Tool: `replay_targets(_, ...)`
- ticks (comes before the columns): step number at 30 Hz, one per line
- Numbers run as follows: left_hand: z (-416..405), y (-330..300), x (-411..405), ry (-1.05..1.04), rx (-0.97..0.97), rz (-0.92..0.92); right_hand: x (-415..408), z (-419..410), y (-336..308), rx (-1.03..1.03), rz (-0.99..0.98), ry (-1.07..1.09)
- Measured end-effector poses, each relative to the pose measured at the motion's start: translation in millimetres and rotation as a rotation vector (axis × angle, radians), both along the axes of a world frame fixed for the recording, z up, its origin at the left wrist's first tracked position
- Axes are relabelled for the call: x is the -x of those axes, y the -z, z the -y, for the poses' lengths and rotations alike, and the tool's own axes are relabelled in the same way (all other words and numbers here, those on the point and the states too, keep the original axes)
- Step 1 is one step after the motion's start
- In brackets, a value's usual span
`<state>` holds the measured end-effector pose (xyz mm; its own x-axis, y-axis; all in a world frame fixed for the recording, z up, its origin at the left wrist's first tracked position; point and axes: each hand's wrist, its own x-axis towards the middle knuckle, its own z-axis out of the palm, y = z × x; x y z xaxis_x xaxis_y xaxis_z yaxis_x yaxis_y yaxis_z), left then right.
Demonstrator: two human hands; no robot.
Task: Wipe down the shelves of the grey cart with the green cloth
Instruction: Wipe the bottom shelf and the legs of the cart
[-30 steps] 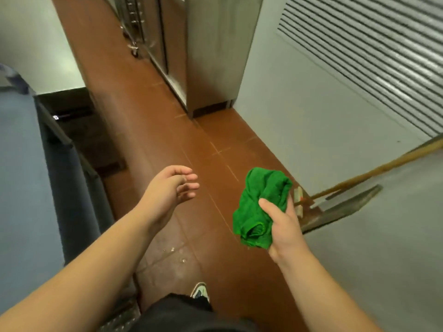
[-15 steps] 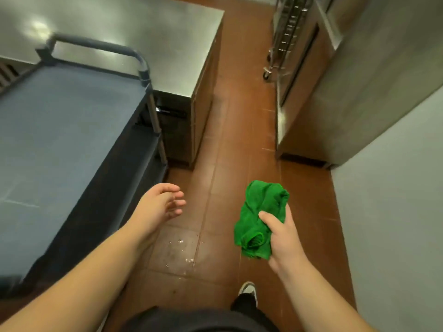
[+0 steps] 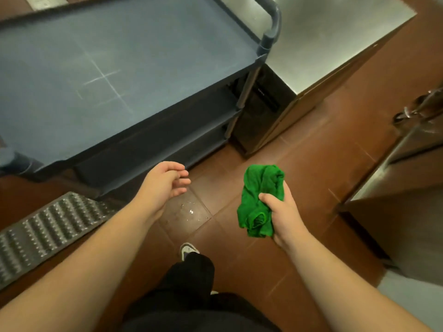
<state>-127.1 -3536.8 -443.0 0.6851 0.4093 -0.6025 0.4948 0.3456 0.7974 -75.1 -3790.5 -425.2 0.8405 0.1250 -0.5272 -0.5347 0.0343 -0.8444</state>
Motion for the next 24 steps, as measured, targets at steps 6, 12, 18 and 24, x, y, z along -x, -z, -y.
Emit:
replay_targets(6, -16.6, 69.7, -43.0, -0.044, 0.006, -0.072, -72.9, -36.1, 78.2, 0.056, -0.032, -0.132)
replay_targets(12, -7.3, 181.1, -95.2, -0.027, -0.018, -0.167, -163.9, -55.6, 197.2, 0.098, -0.044, -0.276)
replay_targets(18, -7.2, 383.6, -166.9, -0.035, -0.073, -0.183, -283.7, -76.6, 425.6, 0.126, 0.021, -0.388)
replay_targets(24, -31.0, 562.7, -210.3, -0.035, -0.183, -0.157, -376.9, -113.4, 598.8, 0.128, 0.181, -0.474)
